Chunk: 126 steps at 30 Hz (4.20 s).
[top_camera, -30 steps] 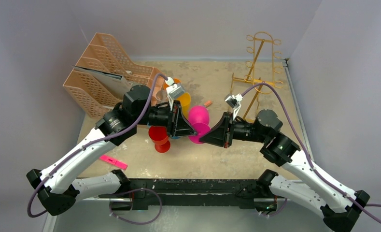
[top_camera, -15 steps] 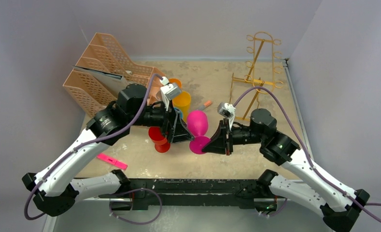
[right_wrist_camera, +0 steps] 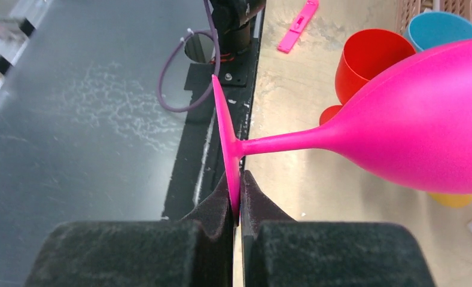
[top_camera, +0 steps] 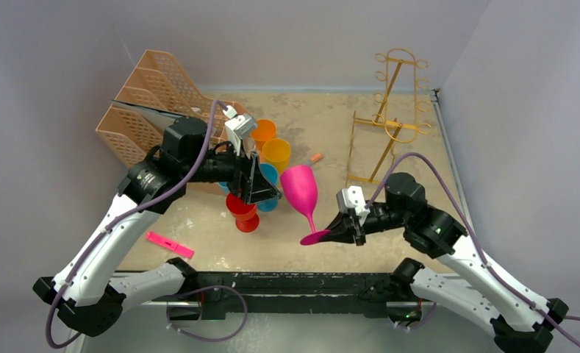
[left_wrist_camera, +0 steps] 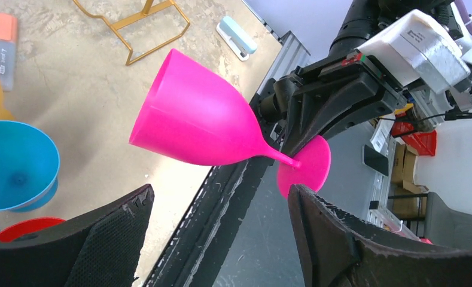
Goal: Take the wine glass off the wine glass rack
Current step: Place the wine glass at the center of the board.
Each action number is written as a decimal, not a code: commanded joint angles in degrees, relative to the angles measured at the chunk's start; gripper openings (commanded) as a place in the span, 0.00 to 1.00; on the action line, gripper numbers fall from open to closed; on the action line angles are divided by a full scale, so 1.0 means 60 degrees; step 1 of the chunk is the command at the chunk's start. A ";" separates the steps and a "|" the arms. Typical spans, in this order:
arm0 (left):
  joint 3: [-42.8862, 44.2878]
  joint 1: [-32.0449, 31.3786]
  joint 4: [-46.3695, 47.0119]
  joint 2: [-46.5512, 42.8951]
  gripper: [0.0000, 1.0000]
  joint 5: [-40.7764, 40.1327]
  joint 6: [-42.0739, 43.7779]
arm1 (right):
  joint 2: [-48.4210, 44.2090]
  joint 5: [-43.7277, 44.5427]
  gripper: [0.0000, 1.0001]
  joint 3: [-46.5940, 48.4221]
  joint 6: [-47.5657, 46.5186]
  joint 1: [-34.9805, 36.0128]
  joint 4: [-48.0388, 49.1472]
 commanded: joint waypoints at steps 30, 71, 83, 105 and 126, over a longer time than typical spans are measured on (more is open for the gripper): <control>-0.0447 0.0458 0.1236 0.1137 0.66 0.4711 -0.0235 | -0.0627 -0.1506 0.00 -0.1242 -0.3025 0.0023 0.0905; -0.0262 0.0449 0.0628 0.0853 0.03 0.5705 0.0574 | -0.0470 0.0944 0.00 -0.1536 -0.2098 0.0023 0.1824; -0.0361 0.0456 0.1083 0.0765 0.00 0.5793 0.0318 | -0.0501 0.0771 0.03 -0.1487 -0.1755 0.0023 0.1732; -0.0639 0.0448 0.2166 0.0366 0.00 0.5595 -0.0433 | -0.0594 0.1138 0.51 -0.1684 0.0402 0.0023 0.2955; 0.0806 0.0456 -0.0202 -0.0212 0.00 0.1576 0.0954 | -0.0969 0.4734 0.86 -0.1446 0.2383 0.0023 0.1810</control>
